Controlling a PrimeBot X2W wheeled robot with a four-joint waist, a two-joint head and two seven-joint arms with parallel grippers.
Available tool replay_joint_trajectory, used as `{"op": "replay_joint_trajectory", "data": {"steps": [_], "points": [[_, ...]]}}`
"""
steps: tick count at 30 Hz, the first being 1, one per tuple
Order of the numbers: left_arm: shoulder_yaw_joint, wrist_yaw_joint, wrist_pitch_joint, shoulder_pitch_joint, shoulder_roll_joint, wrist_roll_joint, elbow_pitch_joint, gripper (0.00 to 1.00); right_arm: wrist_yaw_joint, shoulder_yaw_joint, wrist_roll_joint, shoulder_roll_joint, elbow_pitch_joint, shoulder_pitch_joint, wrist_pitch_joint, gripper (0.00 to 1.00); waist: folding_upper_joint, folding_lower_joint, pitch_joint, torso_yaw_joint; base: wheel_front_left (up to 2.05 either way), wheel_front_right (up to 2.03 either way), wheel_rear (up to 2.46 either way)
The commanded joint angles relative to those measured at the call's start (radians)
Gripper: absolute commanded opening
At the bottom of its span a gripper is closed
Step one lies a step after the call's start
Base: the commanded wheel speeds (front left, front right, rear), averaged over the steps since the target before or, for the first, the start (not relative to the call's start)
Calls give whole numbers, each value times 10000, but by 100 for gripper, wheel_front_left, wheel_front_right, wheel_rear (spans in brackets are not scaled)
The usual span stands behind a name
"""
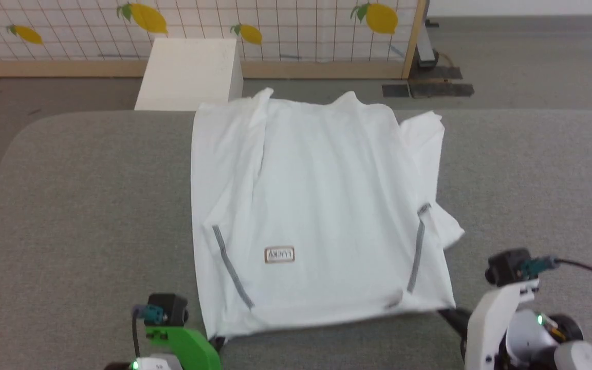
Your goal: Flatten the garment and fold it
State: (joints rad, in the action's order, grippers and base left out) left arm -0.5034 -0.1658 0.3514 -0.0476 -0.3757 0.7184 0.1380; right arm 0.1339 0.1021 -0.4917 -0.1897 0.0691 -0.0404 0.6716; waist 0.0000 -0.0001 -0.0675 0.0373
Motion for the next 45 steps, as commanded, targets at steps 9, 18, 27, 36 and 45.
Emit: {"op": "replay_joint_trajectory", "data": {"steps": [9, 18, 27, 36, 45], "points": [[-74, -949, 2177, 1554, -991, 751, -738, 0, -32, -62, 400, -793, -1031, 1810, 2666, 0, 0, 1, 569, 154, 0, 0, 0], [79, -1471, 3450, 2371, -1218, 1663, -1338, 0, -32, -232, 483, -608, -1831, 2424, 4312, 0, 0, 1, 635, 51, 0, 0, 0], [1062, -1305, 2866, 2014, -991, 2371, -2253, 100, -32, -852, -45, -43, -2398, 1621, 3061, 100, 0, 1, 473, -26, 0, 0, 0], [3546, -662, -1254, 791, -769, 1552, -2973, 100, -32, -2915, 939, 847, -2017, -1418, 1287, 100, 0, 1, -414, -138, 0, 0, 0], [3959, 335, -5968, -443, -284, -970, -2100, 100, -32, -3265, 3148, 914, 490, -4646, 940, 100, 0, 1, -2028, 135, 0, 0, 0]]}}
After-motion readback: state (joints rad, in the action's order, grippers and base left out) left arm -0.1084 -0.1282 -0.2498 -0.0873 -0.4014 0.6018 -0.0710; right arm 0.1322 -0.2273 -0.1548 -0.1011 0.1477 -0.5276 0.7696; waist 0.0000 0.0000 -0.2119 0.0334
